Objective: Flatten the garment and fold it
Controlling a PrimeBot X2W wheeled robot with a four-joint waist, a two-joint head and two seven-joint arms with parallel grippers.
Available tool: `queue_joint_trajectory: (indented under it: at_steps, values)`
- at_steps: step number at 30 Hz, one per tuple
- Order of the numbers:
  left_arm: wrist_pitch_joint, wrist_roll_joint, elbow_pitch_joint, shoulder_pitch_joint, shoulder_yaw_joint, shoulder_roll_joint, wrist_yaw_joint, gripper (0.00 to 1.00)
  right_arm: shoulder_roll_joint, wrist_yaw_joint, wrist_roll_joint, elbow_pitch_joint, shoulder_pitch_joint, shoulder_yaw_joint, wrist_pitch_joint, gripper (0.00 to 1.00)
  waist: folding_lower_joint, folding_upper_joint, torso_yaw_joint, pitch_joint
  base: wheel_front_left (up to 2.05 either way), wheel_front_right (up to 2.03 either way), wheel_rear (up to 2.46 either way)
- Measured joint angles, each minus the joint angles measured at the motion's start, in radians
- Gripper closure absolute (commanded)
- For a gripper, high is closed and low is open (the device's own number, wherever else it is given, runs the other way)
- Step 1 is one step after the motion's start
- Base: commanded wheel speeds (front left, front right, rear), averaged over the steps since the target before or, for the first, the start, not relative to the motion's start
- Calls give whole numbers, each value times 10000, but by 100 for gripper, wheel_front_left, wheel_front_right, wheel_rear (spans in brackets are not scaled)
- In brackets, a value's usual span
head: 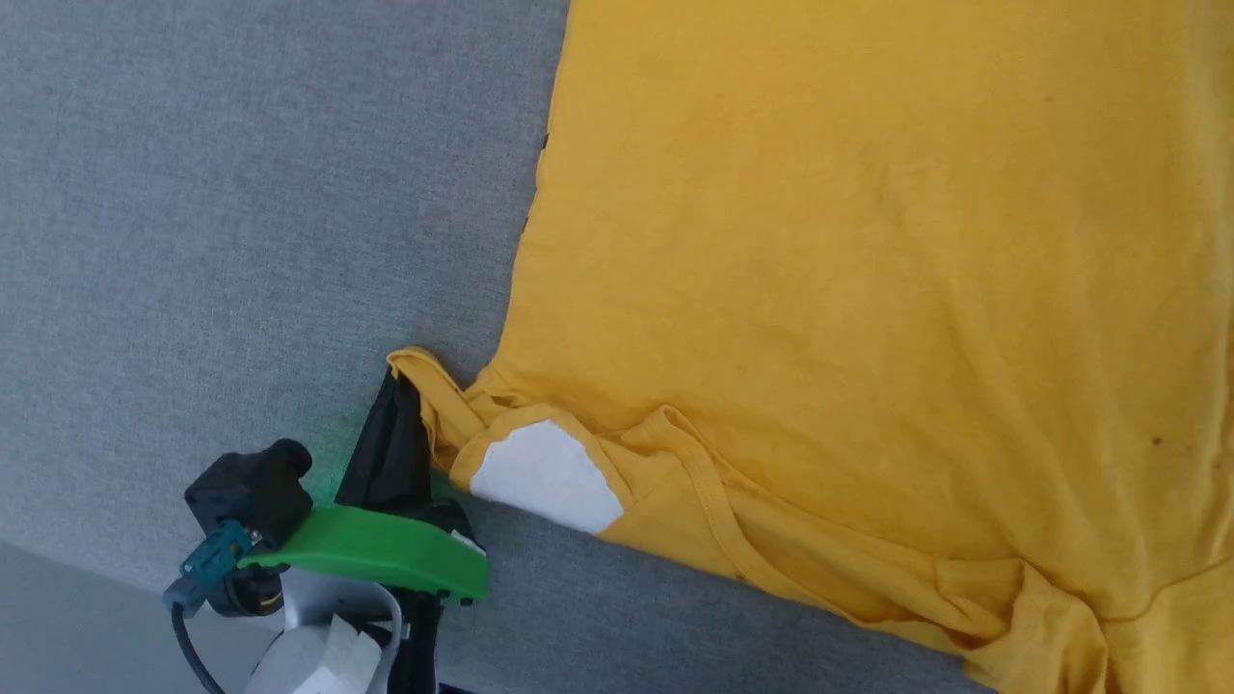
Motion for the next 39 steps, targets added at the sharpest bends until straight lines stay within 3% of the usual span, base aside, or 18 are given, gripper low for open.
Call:
queue_joint_trajectory:
  at_steps: [5, 6, 7, 12, 19, 25, 32, 35, 36, 39]
  values:
    - [-104, 0, -109, -90, -29, -6, -40, 100, -58, 0, 161, -654, 9, 132, 654, 0, -1, 0, 152, 348, 0, 0, 0]
    - [-113, 0, -111, -105, -25, -6, -77, 100, -69, 0, 219, -786, 11, 69, 773, 38, -1, 0, 168, 383, 0, 0, 0]
    - [-117, 0, -105, -114, -21, -4, -104, 100, -75, 0, 255, -882, 31, 48, 819, 98, -2, 0, 171, 394, 0, 0, 0]
    - [-113, 0, 59, -187, -19, 23, -113, 100, 2, 0, 416, -1275, 438, -92, 640, 100, -1, 0, 96, 222, 0, 0, 0]
    - [73, 2, 568, -235, -6, 238, -113, 100, -94, 0, 1501, -1559, 823, -104, -740, 100, -1, 0, -157, -531, 0, 0, 0]
    - [347, -4, 1018, -118, 77, 546, -96, 100, -991, 0, 2880, -2207, 1932, 458, -1336, 100, 0, -1, -590, -1503, 0, 0, 0]
    - [704, -35, 1248, 524, 123, 842, 82, 100, -2002, 0, 4362, -3680, 4599, 918, -1822, 100, -3, -1, -1330, -2831, 0, 0, 0]
    - [798, -100, 1292, 718, 90, 867, 111, 100, -1835, 0, 4957, -4343, 6188, 424, -2044, 100, -2, -1, -1692, -3381, 0, 0, 0]
    - [872, -105, 1335, 745, 40, 867, 111, 100, -1645, 0, 5143, -4876, 7451, 61, -2197, 100, -3, 0, -1942, -3753, 0, 0, 0]
    - [888, -109, 1392, 807, -17, 863, 151, 100, -1066, 0, 5344, -5536, 9210, -437, -2337, 100, -3, 0, -2267, -4238, 0, 0, 0]
